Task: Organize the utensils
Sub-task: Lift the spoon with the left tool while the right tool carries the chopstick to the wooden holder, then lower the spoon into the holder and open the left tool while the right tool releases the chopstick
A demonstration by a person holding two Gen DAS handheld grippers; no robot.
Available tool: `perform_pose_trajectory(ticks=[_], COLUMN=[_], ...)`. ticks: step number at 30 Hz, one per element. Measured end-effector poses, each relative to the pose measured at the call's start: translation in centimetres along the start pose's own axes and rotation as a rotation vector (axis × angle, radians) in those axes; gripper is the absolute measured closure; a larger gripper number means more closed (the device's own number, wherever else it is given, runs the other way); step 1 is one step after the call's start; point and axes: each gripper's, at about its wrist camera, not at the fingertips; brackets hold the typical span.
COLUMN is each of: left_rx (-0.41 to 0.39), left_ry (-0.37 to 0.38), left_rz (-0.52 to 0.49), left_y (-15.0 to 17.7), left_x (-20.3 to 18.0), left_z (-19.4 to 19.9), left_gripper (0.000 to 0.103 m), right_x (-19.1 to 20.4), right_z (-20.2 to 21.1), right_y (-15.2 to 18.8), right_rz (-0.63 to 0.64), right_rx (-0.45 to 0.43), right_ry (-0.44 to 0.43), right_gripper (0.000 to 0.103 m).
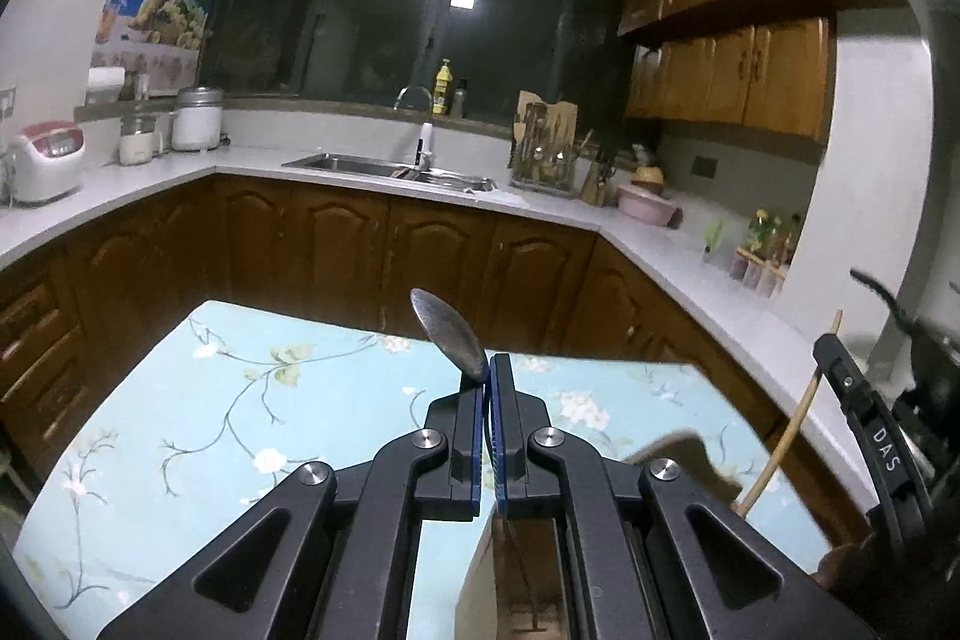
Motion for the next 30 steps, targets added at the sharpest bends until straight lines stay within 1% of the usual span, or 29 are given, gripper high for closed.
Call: perform_pose_trajectory(ticks=[4,7,13,19,23,26,30], left_rx=[0.034,0.063,0.114,0.151,0.173,0.184,0.194], left_ry=[0.005,0.006,0.035,0.059,0.076,0.079,0.068], left_rz=[-0.038,-0.055,-0.068,-0.055,-0.035,-0.026,-0.031], left_y=[0.6,0.4,-1.2,-2.9,-3.3,-3.8,-3.9], left_x=[-1.5,-1.7,-0.4,1.3,2.6,3.2,3.5], left_z=[-0.7,-1.1,0.3,0.4,0.4,0.0,-0.2], left_gripper=[0.102,0.102,0.101,0.101,0.101,0.099,0.094], right_x=[0.2,0.2,-0.3,-0.5,-0.8,-1.0,-1.4], right_z=[0.1,0.2,0.1,0.2,-0.4,-0.7,-1.1], right_y=[0.9,1.2,1.4,0.9,0.5,0.4,0.2], right_rz=[0.015,0.028,0.027,0.039,0.024,0.015,-0.015], right_rx=[0.047,0.087,0.188,0.245,0.295,0.324,0.354], right_ry=[-0.002,-0.009,-0.019,-0.032,-0.037,-0.033,-0.043], right_gripper=[0.097,0.097,0.097,0.097,0.096,0.092,0.092])
Point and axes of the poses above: each gripper's, at about its wrist camera, not at the fingertips, and z roughly against the way its jaws point, x to its left, y to its underside, and after that the axes turned 6 degrees about -z, right-handed
